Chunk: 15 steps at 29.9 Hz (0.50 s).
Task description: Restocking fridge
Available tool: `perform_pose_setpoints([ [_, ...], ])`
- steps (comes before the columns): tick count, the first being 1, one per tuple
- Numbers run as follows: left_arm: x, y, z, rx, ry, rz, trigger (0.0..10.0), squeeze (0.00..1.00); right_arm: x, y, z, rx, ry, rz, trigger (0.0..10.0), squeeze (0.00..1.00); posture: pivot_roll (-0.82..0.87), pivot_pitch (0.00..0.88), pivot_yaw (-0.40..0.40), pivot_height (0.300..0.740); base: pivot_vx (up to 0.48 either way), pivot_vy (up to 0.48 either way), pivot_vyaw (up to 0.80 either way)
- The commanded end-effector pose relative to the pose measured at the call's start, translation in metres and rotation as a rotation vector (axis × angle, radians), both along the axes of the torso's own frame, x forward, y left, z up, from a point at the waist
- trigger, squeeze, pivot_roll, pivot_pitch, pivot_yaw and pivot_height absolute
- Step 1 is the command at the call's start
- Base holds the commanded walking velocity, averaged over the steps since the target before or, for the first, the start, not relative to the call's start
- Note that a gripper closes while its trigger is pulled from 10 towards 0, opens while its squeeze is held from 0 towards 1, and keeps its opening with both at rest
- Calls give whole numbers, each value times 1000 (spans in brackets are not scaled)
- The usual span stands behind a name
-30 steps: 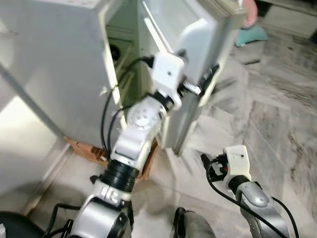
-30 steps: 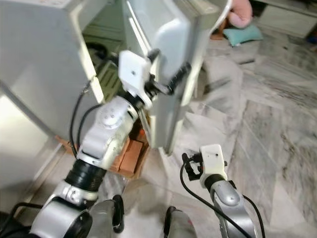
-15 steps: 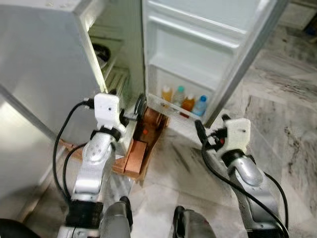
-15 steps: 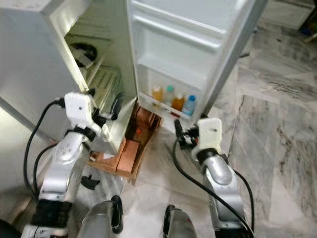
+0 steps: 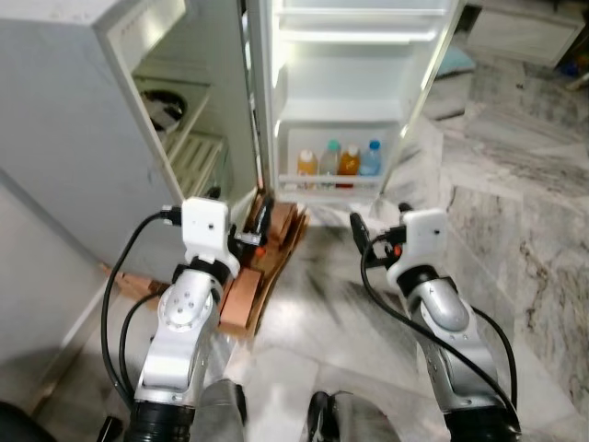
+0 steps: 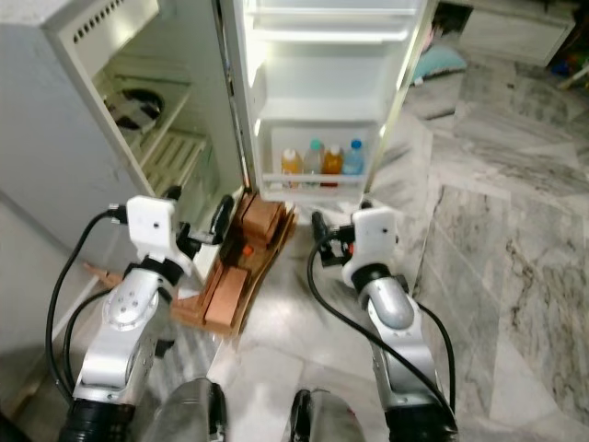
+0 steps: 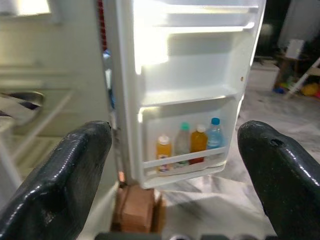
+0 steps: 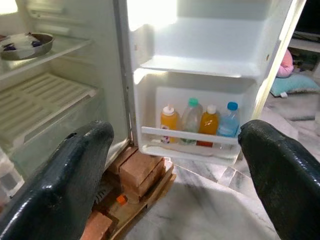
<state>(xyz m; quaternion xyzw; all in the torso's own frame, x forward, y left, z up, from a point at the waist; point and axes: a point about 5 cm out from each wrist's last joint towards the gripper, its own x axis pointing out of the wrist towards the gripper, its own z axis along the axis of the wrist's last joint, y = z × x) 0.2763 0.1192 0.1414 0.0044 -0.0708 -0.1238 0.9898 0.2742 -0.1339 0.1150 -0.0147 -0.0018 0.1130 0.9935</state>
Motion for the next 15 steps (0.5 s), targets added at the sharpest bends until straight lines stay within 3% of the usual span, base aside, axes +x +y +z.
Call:
perform_pose_setpoints([
  [1,-4,9,-6,17,30,27,10000,0,0,8,2,-29,-22,23,10000,0,136,136,13,740,0,-439,0],
  [7,-6,13,-9,48,40,17,10000,0,5,11,6,-58,-45,26,10000,0,142,142,32,740,269,-358,0],
  [8,-7,11,-7,79,33,8,10000,0,9,12,12,-119,-77,32,10000,0,134,145,32,740,420,0,0],
  [15,-12,11,-13,85,50,11,10000,0,8,13,20,-92,-115,39,10000,0,109,153,25,740,438,0,0],
])
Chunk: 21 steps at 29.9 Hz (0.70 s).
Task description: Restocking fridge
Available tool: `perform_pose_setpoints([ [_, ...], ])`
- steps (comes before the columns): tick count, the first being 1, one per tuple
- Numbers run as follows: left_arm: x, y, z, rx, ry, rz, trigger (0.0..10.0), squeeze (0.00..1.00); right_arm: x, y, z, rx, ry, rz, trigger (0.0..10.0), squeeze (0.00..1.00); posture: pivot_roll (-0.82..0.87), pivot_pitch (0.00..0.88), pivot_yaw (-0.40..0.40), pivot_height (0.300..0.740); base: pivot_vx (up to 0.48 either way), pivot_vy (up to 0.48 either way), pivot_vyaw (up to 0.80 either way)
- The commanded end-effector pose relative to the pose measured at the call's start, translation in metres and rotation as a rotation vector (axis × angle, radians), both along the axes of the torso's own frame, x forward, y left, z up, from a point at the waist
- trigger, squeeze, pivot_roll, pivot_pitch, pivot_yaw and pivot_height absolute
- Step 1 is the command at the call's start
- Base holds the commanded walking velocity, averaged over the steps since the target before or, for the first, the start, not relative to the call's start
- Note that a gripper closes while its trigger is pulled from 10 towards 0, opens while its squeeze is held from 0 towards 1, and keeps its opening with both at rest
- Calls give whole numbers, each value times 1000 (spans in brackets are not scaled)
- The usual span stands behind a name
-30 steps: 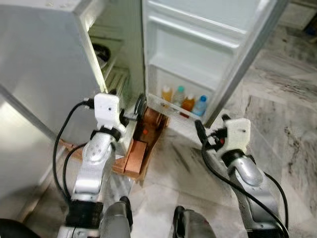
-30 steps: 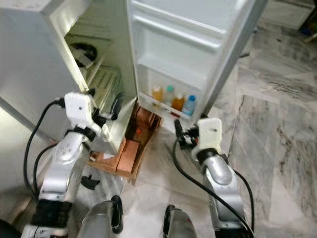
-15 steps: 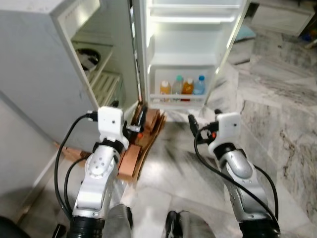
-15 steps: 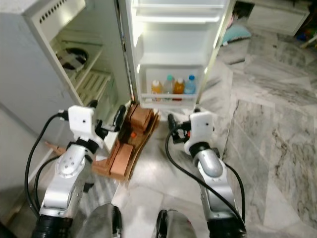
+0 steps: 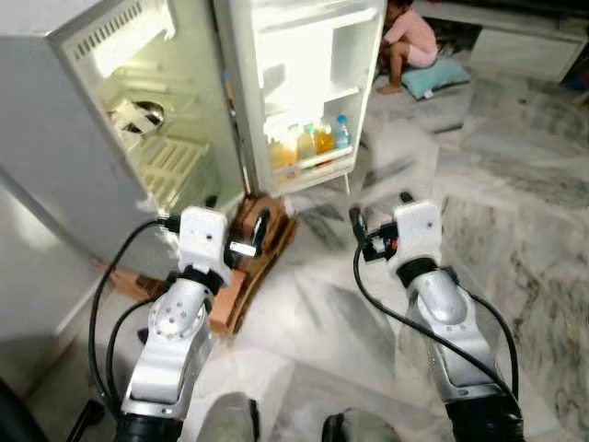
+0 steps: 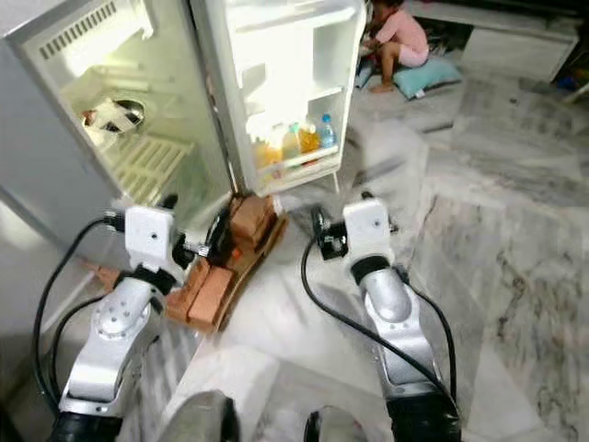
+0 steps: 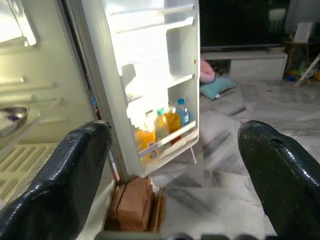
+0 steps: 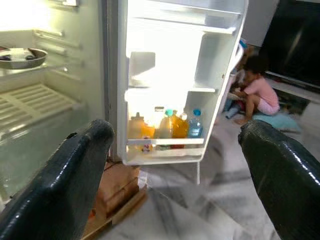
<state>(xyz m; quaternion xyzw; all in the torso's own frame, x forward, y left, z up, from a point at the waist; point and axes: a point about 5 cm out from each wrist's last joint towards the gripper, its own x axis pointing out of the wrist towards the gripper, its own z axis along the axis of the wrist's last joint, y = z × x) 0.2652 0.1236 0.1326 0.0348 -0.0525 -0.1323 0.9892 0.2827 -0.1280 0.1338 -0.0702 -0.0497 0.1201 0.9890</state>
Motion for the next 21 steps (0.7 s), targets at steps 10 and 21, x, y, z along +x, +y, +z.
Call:
perform_pose_setpoints([
  [10,-4,10,-29,-17,108,38,10000,0,1,3,-13,63,44,-34,10000,0,75,115,40,740,453,0,-546],
  [21,6,-4,-24,-24,75,-28,10000,0,8,6,-10,72,27,-30,10000,0,46,108,30,740,458,0,-582],
])
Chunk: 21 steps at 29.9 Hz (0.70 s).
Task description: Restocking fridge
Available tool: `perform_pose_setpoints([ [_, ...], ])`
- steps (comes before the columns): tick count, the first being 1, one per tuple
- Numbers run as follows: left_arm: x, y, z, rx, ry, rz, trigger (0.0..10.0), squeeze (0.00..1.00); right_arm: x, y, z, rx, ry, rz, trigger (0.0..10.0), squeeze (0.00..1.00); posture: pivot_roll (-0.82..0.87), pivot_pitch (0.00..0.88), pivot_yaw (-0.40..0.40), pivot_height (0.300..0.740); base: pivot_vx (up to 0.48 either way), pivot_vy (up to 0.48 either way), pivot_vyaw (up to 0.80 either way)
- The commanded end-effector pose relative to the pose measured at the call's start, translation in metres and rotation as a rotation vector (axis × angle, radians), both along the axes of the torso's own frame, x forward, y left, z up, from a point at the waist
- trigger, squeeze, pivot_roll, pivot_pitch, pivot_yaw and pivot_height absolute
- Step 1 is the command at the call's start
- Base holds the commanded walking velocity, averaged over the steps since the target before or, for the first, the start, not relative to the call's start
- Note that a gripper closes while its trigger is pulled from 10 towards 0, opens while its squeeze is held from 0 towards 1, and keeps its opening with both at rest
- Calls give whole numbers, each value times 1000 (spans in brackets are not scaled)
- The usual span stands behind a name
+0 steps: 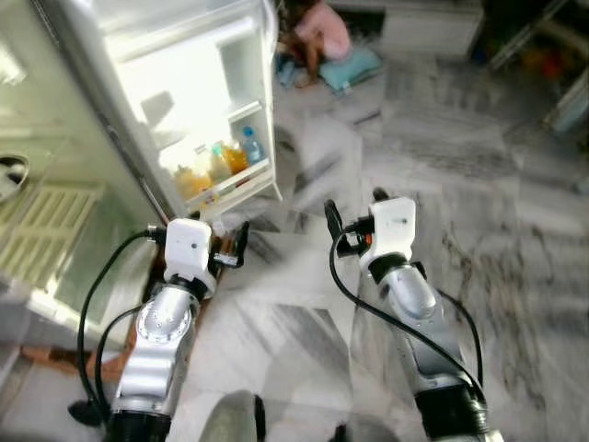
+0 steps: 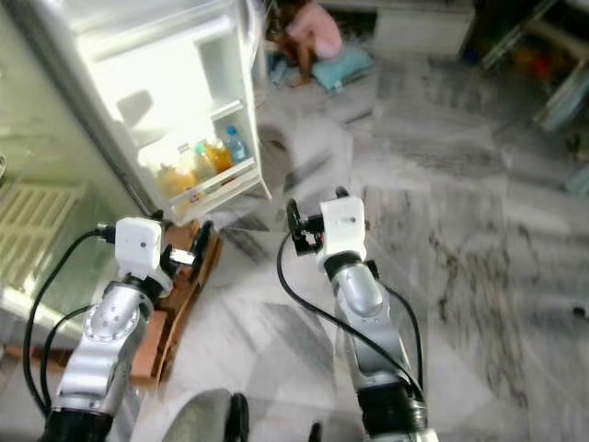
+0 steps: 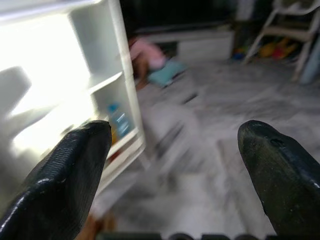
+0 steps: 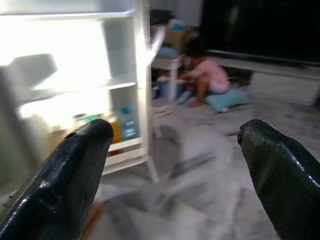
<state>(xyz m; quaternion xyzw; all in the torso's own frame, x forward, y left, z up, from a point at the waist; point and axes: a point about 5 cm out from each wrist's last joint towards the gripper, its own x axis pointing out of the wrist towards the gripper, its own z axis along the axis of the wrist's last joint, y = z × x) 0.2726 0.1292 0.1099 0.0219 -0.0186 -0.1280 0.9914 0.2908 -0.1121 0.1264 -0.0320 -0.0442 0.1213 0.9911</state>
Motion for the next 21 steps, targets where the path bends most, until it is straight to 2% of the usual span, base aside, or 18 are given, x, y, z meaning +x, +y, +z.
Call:
perform_pose_setpoints([
  [1,-1,-14,-1,-5,5,-48,10000,0,1,-11,-2,4,7,-43,10000,0,42,112,29,740,435,0,-800],
  [5,-2,-19,-2,0,5,-74,10000,0,0,-10,-6,12,21,-45,10000,0,44,119,29,740,426,-67,-800],
  [11,-3,-23,-4,-2,10,-100,10000,0,0,-4,-8,26,30,-30,10000,0,50,119,26,740,371,-300,-800],
  [21,-6,-26,-5,-12,14,-124,10000,0,4,-6,-7,24,22,-38,10000,0,53,120,23,740,342,-333,-800],
])
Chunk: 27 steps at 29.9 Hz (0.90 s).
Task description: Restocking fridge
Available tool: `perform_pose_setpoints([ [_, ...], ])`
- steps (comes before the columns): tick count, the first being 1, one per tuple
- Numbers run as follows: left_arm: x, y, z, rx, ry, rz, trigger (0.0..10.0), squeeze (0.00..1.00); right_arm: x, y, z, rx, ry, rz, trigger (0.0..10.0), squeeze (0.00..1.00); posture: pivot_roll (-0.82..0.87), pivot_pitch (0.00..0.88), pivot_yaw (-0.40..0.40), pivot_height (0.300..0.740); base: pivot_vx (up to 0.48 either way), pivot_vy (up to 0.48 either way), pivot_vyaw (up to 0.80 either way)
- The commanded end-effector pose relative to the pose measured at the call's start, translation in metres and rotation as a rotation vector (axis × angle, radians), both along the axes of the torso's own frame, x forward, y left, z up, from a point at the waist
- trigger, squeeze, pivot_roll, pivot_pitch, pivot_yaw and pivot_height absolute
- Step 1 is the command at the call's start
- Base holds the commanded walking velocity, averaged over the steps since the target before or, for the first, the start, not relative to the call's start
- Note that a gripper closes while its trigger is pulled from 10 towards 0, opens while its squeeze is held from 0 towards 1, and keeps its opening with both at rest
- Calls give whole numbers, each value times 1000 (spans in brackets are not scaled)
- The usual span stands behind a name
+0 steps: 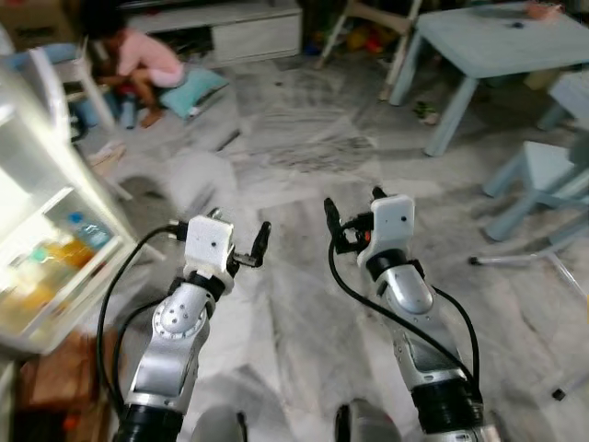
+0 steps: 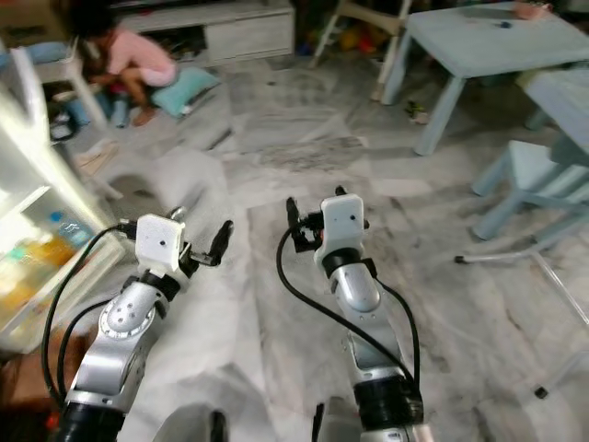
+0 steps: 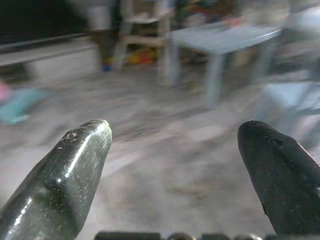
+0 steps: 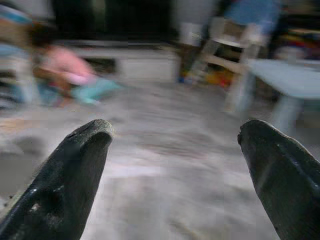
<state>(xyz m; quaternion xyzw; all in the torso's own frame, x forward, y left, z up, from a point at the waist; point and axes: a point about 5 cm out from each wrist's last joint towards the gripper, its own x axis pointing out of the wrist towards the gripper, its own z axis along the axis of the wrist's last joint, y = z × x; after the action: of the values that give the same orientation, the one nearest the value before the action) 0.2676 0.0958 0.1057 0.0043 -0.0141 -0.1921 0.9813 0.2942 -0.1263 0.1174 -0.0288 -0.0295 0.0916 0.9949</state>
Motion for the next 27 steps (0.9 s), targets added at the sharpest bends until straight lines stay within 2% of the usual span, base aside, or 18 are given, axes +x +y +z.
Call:
perform_pose_setpoints([
  [1,-2,8,-1,19,-3,5,10000,0,0,9,2,19,-7,23,10000,0,52,121,22,740,304,-368,-800],
  [14,1,8,-1,21,-5,7,10000,0,1,11,4,20,-17,36,10000,0,44,118,21,740,328,-344,-800],
  [18,3,6,0,16,0,5,10000,0,1,15,3,26,-19,48,10000,0,48,117,21,740,451,0,-800],
  [21,4,8,-1,14,4,11,10000,0,1,16,4,36,-23,53,10000,0,48,116,22,740,480,0,-450],
  [27,6,9,0,-13,15,28,10000,0,2,18,5,33,-34,57,10000,0,50,115,24,740,480,0,0],
])
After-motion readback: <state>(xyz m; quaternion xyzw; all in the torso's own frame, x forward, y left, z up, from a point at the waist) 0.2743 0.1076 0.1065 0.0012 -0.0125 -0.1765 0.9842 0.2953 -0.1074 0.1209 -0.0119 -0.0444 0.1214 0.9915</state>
